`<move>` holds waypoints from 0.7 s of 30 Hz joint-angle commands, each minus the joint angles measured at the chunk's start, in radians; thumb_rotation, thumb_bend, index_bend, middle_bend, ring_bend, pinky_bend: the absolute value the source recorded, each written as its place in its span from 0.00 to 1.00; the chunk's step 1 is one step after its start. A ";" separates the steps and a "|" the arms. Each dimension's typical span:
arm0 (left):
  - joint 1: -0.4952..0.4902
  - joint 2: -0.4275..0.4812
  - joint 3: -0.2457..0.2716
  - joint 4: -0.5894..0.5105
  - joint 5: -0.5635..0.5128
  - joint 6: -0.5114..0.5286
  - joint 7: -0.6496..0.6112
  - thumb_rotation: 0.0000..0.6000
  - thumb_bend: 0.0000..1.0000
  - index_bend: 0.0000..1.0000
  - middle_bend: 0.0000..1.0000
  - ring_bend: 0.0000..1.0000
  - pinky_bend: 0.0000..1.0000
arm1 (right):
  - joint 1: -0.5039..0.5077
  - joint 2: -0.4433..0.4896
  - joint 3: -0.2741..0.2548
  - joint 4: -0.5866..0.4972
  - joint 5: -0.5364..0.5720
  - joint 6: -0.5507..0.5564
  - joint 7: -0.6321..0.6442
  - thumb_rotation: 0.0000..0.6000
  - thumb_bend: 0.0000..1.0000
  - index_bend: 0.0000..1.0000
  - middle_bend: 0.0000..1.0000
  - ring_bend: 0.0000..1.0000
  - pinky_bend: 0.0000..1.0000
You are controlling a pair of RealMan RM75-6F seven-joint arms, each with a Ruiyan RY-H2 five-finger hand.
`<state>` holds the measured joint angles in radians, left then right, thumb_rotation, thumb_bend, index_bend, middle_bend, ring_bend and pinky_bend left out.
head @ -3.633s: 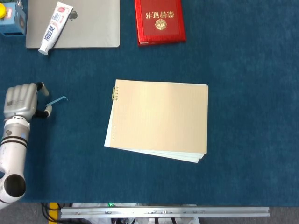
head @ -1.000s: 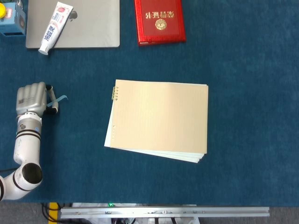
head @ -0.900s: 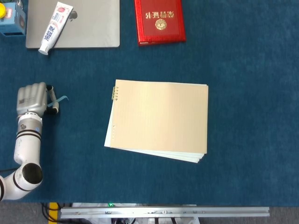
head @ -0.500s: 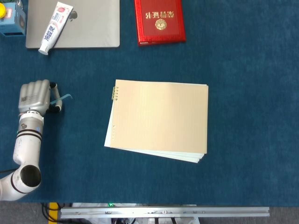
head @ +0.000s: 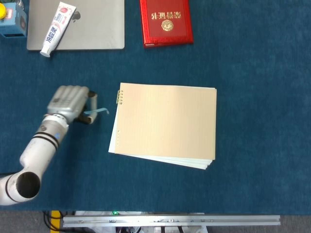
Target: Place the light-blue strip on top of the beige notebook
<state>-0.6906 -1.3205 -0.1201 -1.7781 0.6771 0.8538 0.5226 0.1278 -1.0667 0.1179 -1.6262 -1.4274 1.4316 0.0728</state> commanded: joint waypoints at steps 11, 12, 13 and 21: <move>-0.189 -0.138 0.060 0.023 -0.173 0.032 0.183 1.00 0.38 0.56 1.00 1.00 1.00 | -0.008 0.006 -0.001 0.003 0.003 0.005 0.011 1.00 0.26 0.34 0.40 0.40 0.34; -0.200 -0.146 0.066 0.027 -0.189 0.040 0.198 1.00 0.38 0.56 1.00 1.00 1.00 | -0.008 0.006 -0.001 0.003 0.003 0.006 0.013 1.00 0.26 0.34 0.40 0.40 0.34; -0.210 -0.154 0.068 0.029 -0.206 0.046 0.207 1.00 0.38 0.56 1.00 1.00 1.00 | -0.009 0.007 -0.001 0.004 0.002 0.007 0.015 1.00 0.26 0.34 0.40 0.40 0.34; -0.267 -0.173 0.088 0.033 -0.304 0.064 0.245 1.00 0.38 0.55 1.00 1.00 1.00 | -0.018 0.013 -0.001 0.012 0.003 0.015 0.031 1.00 0.26 0.34 0.40 0.40 0.34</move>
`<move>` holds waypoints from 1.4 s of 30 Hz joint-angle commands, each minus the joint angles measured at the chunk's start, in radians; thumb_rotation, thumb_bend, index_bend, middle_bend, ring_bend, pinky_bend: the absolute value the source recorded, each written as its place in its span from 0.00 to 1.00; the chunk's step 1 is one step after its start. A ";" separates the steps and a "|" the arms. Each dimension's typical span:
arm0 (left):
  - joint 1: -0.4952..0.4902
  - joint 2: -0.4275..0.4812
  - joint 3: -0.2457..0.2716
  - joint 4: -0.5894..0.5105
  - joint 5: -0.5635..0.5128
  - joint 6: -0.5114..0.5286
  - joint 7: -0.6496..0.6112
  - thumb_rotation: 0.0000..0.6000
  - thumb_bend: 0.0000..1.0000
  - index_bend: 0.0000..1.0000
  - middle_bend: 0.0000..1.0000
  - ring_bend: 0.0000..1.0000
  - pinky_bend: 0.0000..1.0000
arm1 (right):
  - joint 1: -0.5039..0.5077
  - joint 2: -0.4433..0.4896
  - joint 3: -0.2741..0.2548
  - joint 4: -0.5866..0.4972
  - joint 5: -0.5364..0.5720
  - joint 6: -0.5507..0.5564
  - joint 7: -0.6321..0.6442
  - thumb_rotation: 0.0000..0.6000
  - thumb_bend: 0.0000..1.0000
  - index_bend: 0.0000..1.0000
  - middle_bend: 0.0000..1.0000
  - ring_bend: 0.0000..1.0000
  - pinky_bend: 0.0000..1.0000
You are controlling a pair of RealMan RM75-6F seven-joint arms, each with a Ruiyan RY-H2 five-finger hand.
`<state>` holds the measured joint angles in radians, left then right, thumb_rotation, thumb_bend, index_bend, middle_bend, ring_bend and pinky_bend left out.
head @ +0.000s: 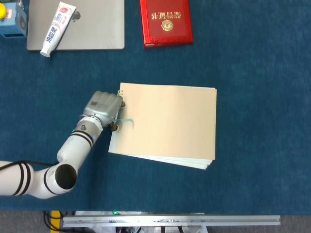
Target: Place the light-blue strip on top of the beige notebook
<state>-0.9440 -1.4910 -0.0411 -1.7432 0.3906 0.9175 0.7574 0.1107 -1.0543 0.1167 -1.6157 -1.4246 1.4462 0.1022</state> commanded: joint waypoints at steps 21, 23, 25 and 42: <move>-0.071 -0.011 0.018 -0.019 -0.044 0.012 -0.039 1.00 0.38 0.38 1.00 1.00 1.00 | -0.011 0.007 0.000 0.001 -0.008 0.013 0.010 1.00 0.26 0.34 0.40 0.40 0.34; -0.066 -0.006 0.017 -0.025 -0.025 0.024 -0.053 1.00 0.38 0.36 1.00 1.00 1.00 | -0.011 0.008 -0.001 0.000 -0.009 0.013 0.010 1.00 0.26 0.34 0.40 0.40 0.34; -0.050 -0.001 0.014 -0.034 0.017 0.050 -0.077 1.00 0.38 0.35 1.00 1.00 1.00 | -0.011 0.008 -0.001 -0.001 -0.010 0.013 0.009 1.00 0.26 0.34 0.40 0.40 0.34; 0.135 0.120 0.097 -0.154 0.485 0.083 -0.313 1.00 0.38 0.41 1.00 1.00 1.00 | 0.001 -0.004 -0.003 0.001 -0.018 -0.003 0.003 1.00 0.26 0.34 0.40 0.41 0.34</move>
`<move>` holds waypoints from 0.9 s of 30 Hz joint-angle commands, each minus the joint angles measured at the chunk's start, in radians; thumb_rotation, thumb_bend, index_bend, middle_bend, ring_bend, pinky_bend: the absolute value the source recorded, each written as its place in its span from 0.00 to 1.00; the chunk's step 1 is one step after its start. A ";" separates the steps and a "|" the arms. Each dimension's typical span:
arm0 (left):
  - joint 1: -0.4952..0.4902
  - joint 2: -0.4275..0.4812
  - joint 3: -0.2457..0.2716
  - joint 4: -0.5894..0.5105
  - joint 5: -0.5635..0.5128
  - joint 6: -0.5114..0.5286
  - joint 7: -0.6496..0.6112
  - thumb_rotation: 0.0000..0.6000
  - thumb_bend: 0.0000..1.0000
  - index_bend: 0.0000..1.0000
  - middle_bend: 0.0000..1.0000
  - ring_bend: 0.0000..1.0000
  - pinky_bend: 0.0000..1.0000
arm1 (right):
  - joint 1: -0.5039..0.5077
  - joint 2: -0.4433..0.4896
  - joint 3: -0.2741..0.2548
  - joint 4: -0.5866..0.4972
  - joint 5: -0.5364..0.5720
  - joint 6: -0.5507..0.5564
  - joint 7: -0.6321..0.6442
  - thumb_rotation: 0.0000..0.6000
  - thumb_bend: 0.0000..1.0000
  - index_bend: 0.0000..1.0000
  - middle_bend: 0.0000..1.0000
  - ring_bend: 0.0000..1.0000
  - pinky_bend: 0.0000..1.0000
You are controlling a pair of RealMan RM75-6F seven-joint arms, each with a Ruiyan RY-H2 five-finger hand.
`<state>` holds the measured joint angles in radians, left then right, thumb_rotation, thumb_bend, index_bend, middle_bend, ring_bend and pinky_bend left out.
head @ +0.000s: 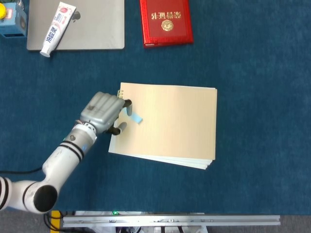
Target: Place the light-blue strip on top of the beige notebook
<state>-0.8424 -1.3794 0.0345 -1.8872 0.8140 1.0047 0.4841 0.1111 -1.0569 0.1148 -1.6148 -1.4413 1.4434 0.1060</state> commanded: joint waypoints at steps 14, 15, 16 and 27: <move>0.027 -0.060 0.008 0.066 0.021 -0.065 -0.022 0.98 0.38 0.32 1.00 1.00 1.00 | -0.012 0.007 -0.004 -0.006 0.000 0.014 0.000 1.00 0.26 0.34 0.40 0.41 0.34; 0.026 -0.063 0.006 0.070 0.018 -0.068 -0.020 0.97 0.38 0.31 1.00 1.00 1.00 | -0.013 0.008 -0.004 -0.006 0.000 0.014 0.000 1.00 0.26 0.34 0.40 0.41 0.34; 0.025 -0.066 0.004 0.074 0.016 -0.071 -0.021 0.97 0.38 0.31 1.00 1.00 1.00 | -0.013 0.008 -0.004 -0.006 0.001 0.014 0.000 1.00 0.26 0.34 0.40 0.41 0.34; 0.013 -0.088 -0.004 0.102 -0.021 -0.094 -0.005 0.94 0.38 0.28 1.00 1.00 1.00 | -0.015 0.007 -0.004 -0.004 0.000 0.016 0.000 1.00 0.26 0.34 0.40 0.41 0.34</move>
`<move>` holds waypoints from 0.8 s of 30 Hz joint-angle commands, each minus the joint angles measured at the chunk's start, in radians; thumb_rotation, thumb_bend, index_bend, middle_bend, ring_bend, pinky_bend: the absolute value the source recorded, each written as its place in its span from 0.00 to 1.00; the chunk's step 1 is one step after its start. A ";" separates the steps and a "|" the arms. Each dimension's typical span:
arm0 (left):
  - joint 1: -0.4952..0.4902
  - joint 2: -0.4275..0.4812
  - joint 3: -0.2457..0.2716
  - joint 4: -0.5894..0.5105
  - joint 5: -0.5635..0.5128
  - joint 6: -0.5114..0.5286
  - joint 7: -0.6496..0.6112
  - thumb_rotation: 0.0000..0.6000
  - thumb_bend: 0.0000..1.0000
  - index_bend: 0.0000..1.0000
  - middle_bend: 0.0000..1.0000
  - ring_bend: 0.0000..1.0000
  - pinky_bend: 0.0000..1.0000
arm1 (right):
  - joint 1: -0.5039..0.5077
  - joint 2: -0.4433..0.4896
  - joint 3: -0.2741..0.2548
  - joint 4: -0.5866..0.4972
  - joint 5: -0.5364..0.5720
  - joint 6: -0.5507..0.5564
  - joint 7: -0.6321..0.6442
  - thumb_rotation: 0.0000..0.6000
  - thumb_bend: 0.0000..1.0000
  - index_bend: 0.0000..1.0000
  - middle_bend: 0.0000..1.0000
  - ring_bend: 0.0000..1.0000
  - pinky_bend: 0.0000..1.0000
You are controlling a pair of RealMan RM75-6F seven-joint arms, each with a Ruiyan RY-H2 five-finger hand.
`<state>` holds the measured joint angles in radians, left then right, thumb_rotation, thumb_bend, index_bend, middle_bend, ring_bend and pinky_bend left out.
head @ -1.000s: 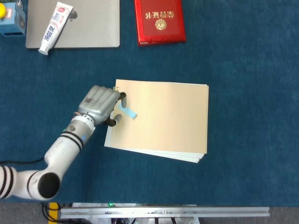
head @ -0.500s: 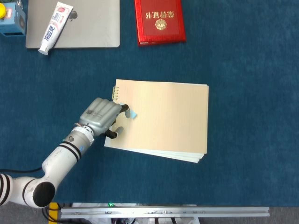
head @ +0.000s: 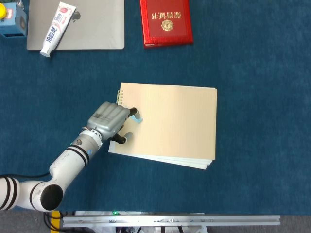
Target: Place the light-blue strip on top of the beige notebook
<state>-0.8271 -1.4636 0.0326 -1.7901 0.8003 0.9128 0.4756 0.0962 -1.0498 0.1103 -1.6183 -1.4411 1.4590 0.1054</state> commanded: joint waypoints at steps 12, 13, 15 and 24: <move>-0.015 -0.010 0.005 -0.006 -0.038 -0.020 0.020 0.94 0.38 0.28 1.00 1.00 1.00 | -0.005 0.001 0.000 0.001 0.000 0.004 0.003 1.00 0.26 0.34 0.40 0.41 0.34; -0.016 -0.011 0.005 -0.006 -0.039 -0.020 0.021 0.94 0.38 0.28 1.00 1.00 1.00 | -0.005 0.002 0.000 0.002 0.000 0.005 0.004 1.00 0.26 0.34 0.40 0.41 0.34; -0.017 -0.014 0.006 -0.006 -0.041 -0.020 0.023 0.94 0.38 0.28 1.00 1.00 1.00 | -0.007 0.003 0.000 0.002 0.001 0.007 0.005 1.00 0.26 0.34 0.40 0.41 0.34; -0.028 -0.025 0.013 -0.009 -0.061 -0.024 0.038 0.93 0.38 0.28 1.00 1.00 1.00 | -0.013 0.006 0.000 0.005 0.000 0.014 0.012 1.00 0.26 0.34 0.40 0.41 0.34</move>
<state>-0.8544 -1.4884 0.0454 -1.7993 0.7399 0.8889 0.5136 0.0837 -1.0437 0.1105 -1.6133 -1.4406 1.4727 0.1177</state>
